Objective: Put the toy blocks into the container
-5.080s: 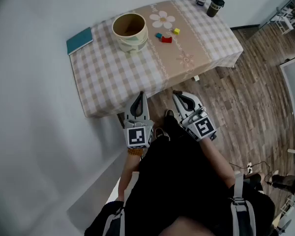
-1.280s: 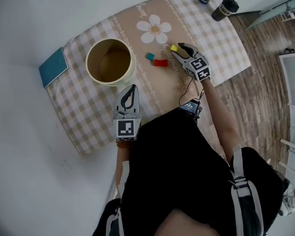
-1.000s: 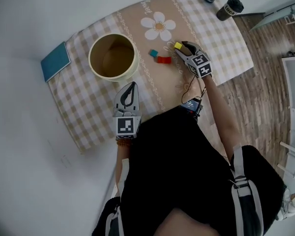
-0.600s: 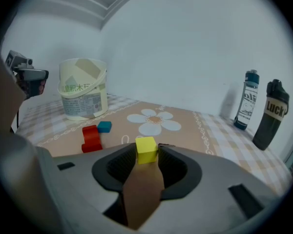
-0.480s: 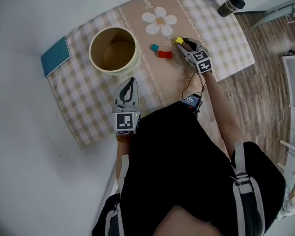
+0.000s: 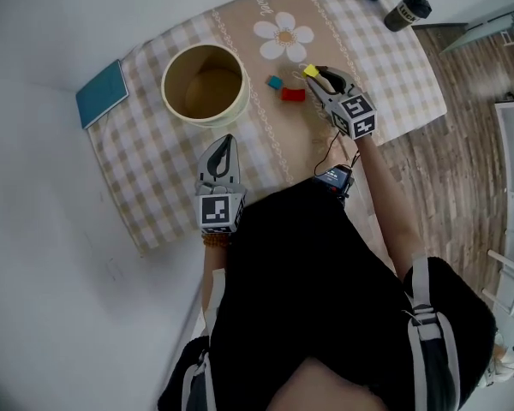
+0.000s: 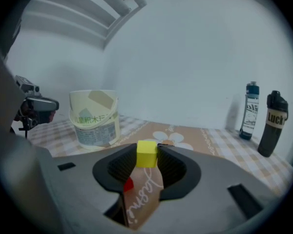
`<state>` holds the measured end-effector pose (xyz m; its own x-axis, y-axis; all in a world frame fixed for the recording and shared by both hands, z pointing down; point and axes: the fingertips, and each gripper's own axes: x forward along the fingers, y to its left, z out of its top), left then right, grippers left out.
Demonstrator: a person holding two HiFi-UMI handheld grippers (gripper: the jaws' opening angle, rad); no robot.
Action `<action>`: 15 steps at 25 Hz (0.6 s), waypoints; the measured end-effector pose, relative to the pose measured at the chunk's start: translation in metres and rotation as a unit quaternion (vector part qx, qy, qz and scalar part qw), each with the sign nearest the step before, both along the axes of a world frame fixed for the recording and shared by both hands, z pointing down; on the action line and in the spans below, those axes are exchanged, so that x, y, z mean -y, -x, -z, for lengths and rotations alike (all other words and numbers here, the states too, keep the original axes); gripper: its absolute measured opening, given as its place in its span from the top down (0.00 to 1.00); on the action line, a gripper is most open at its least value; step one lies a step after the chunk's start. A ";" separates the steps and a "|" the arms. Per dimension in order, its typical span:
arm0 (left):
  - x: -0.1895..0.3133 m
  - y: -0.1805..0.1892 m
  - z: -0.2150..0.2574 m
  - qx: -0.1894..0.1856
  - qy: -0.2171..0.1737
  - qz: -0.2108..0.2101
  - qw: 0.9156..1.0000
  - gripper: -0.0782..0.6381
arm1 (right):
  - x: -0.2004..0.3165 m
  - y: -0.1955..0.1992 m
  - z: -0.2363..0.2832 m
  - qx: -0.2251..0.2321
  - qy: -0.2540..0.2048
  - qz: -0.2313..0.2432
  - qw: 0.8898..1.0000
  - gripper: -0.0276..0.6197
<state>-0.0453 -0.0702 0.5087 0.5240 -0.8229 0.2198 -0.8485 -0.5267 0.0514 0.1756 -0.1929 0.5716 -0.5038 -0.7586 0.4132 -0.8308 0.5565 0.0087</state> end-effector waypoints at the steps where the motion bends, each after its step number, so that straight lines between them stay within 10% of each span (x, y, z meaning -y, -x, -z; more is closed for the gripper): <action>1: 0.000 0.002 -0.001 -0.002 0.001 0.002 1.000 0.90 | -0.006 0.010 0.006 -0.001 -0.008 0.012 1.000 0.74; 15: 0.002 0.026 -0.014 -0.010 0.014 0.043 0.999 0.90 | -0.093 0.141 0.026 -0.007 -0.048 0.198 0.979 0.74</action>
<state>-0.0710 -0.0718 0.5228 0.4556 -0.8589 0.2339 -0.8896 -0.4493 0.0826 0.0349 -0.1003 0.5457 -0.7614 -0.5403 0.3583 -0.5495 0.8311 0.0855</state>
